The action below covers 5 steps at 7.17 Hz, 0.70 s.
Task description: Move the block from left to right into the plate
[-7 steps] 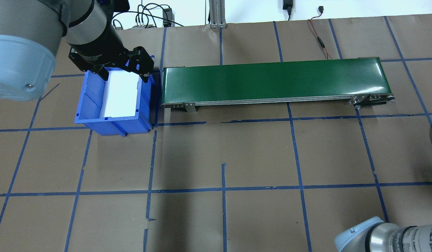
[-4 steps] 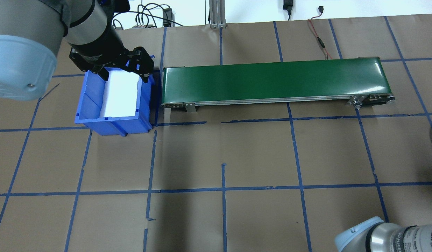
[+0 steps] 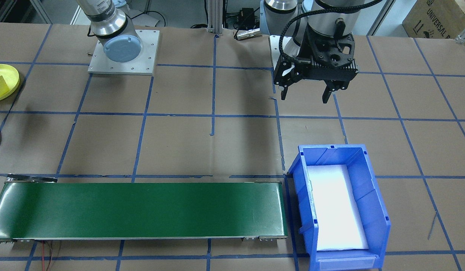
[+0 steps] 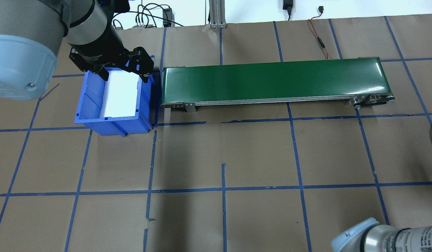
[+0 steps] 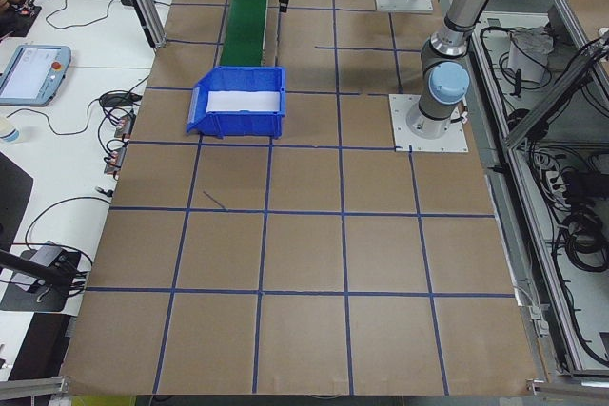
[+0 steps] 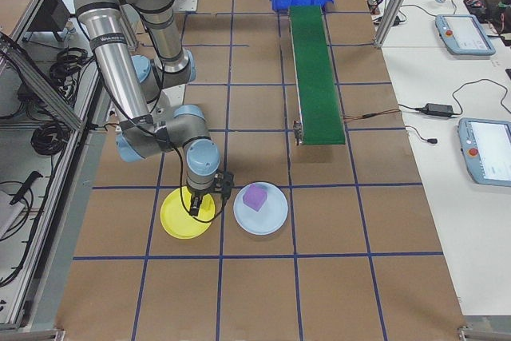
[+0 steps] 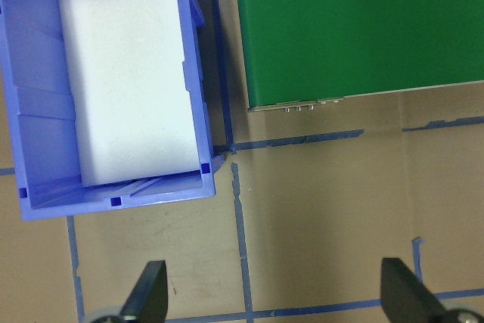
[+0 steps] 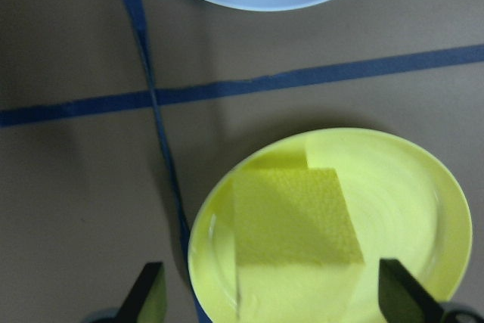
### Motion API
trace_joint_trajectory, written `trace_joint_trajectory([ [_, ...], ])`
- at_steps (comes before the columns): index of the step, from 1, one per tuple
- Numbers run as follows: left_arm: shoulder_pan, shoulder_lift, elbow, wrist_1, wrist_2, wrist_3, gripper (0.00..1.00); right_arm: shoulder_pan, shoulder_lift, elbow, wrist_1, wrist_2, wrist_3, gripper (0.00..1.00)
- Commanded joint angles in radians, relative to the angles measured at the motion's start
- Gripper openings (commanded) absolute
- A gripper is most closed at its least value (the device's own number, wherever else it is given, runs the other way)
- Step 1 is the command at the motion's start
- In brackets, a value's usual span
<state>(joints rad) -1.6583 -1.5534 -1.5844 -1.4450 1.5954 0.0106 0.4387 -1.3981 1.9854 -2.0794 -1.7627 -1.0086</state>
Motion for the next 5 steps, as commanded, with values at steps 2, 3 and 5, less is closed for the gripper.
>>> trace_joint_trajectory([
  [2, 0.0, -0.001, 0.0, 0.0, 0.0, 0.003, 1.0, 0.443, -0.1, -0.133, 0.241, 0.015, 0.364, 1.0],
  [3, 0.0, -0.001, 0.0, 0.0, 0.0, 0.003, 1.0, 0.633, -0.102, -0.195, 0.29, 0.022, 0.516, 1.0],
  [5, 0.0, 0.001, 0.0, 0.0, 0.0, 0.003, 1.0, 0.878, -0.104, -0.31, 0.407, 0.161, 0.8, 1.0],
])
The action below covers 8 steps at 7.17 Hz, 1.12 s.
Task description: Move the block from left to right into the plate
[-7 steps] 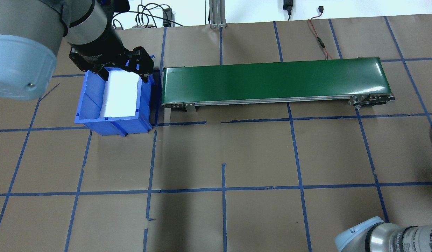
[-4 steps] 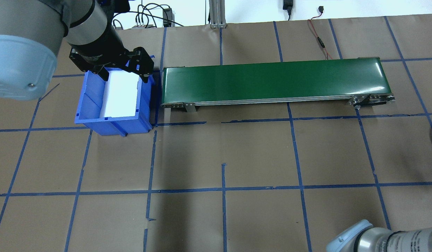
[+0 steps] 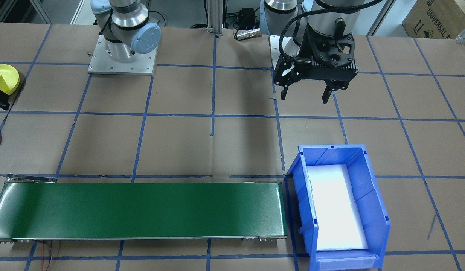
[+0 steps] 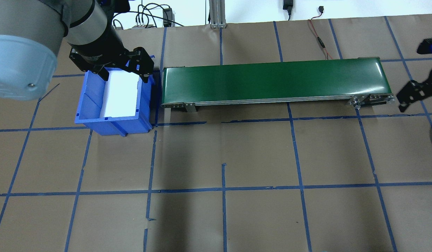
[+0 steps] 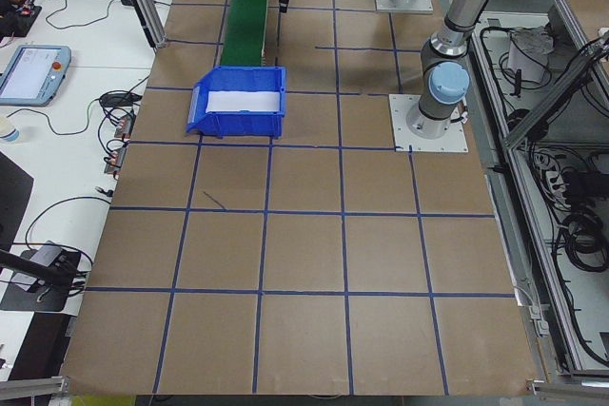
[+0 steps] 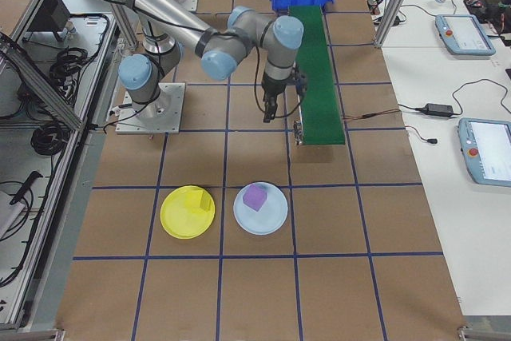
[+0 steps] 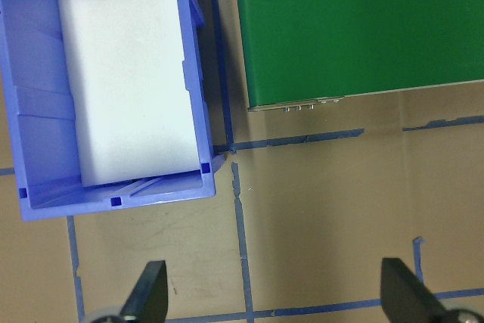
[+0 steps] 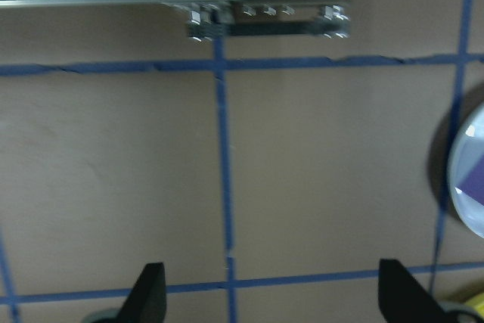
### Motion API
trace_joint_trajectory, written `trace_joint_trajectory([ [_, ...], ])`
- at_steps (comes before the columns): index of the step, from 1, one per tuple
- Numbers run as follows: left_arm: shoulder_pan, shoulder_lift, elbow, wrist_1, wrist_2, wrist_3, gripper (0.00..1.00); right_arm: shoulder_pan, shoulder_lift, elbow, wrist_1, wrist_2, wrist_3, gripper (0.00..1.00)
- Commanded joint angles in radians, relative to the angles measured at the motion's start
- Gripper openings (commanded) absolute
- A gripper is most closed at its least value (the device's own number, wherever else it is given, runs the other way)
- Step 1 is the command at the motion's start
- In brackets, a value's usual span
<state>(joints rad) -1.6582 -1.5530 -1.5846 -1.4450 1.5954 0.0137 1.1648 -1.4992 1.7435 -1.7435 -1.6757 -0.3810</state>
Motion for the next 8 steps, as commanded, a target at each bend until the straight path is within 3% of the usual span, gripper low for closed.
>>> trace_joint_trajectory([
  [1, 0.0, -0.001, 0.0, 0.0, 0.0, -0.001, 1.0, 0.253, -0.001, -0.123, 0.103, 0.077, 0.257, 1.0],
  [2, 0.0, -0.001, 0.0, 0.0, 0.0, -0.001, 1.0, 0.345, 0.004, -0.19, 0.17, 0.08, 0.383, 1.0],
  [3, 0.0, -0.001, 0.0, 0.0, 0.0, -0.001, 1.0, 0.401, -0.001, -0.214, 0.214, 0.121, 0.413, 1.0],
  [8, -0.002, -0.002, 0.0, 0.0, 0.0, -0.001, 1.0, 0.461, 0.011, -0.254, 0.242, 0.14, 0.456, 1.0],
])
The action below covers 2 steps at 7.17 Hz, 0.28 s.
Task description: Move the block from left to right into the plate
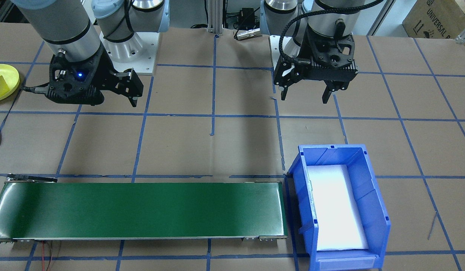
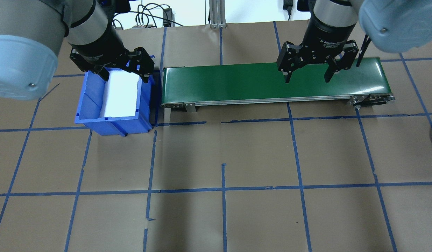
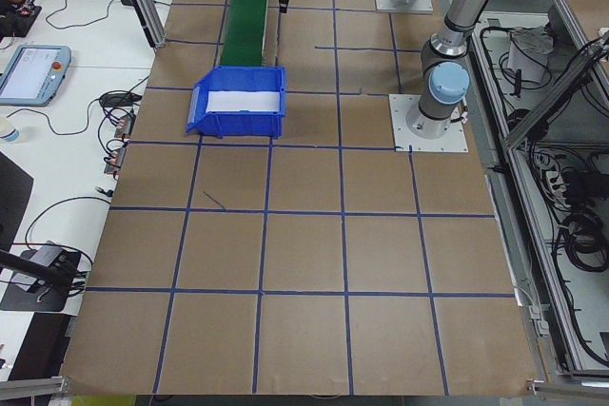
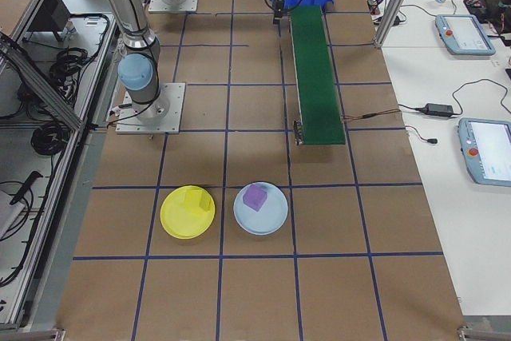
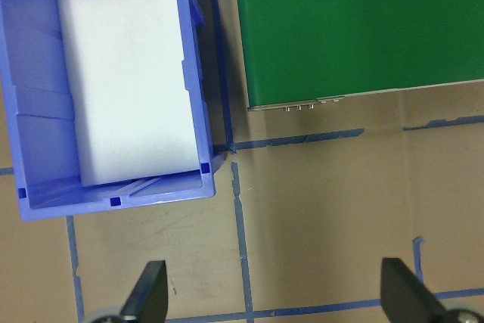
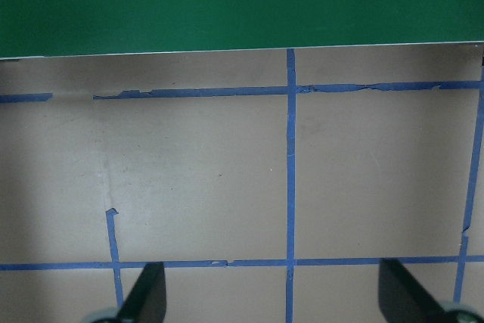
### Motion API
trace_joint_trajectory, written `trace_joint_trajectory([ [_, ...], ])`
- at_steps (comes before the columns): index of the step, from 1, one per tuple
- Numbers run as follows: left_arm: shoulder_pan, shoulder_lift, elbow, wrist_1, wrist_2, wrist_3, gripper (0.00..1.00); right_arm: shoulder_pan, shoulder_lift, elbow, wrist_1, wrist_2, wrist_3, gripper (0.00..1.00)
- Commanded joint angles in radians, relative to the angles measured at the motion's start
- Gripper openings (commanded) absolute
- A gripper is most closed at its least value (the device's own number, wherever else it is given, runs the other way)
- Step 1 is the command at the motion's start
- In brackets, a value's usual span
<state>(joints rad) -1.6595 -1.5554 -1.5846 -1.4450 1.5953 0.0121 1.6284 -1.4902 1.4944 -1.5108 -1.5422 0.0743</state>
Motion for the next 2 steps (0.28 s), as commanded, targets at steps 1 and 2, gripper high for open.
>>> trace_joint_trajectory([
  [1, 0.0, 0.0, 0.0, 0.0, 0.0, 0.0, 1.0, -0.007, 0.001, 0.0, 0.009, 0.007, 0.001, 1.0],
  [2, 0.0, 0.0, 0.0, 0.0, 0.0, 0.0, 1.0, -0.012, -0.001, 0.006, 0.009, 0.004, 0.001, 1.0],
])
